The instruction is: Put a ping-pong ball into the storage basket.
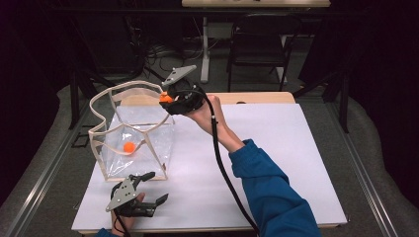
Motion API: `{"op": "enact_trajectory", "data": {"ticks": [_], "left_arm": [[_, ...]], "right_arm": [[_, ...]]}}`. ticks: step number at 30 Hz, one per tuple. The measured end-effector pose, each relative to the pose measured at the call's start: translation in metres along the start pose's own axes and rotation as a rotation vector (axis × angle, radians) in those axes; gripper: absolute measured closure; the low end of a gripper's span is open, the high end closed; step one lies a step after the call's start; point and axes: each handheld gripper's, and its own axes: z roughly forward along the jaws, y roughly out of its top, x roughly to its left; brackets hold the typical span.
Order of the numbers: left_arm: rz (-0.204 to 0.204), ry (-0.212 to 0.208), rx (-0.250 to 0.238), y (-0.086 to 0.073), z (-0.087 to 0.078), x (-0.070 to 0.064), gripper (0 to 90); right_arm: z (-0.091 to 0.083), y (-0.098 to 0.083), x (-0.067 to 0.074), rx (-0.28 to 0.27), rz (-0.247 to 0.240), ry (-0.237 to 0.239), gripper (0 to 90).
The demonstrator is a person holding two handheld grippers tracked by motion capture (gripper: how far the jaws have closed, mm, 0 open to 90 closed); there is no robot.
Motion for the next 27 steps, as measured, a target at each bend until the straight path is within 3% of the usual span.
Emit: {"op": "enact_trajectory", "data": {"ticks": [27], "left_arm": [[0.001, 0.001, -0.005, 0.000, 0.000, 0.000, 16.1]], "right_arm": [[0.012, 0.010, 0.009, 0.021, -0.018, 0.023, 50.6]]}}
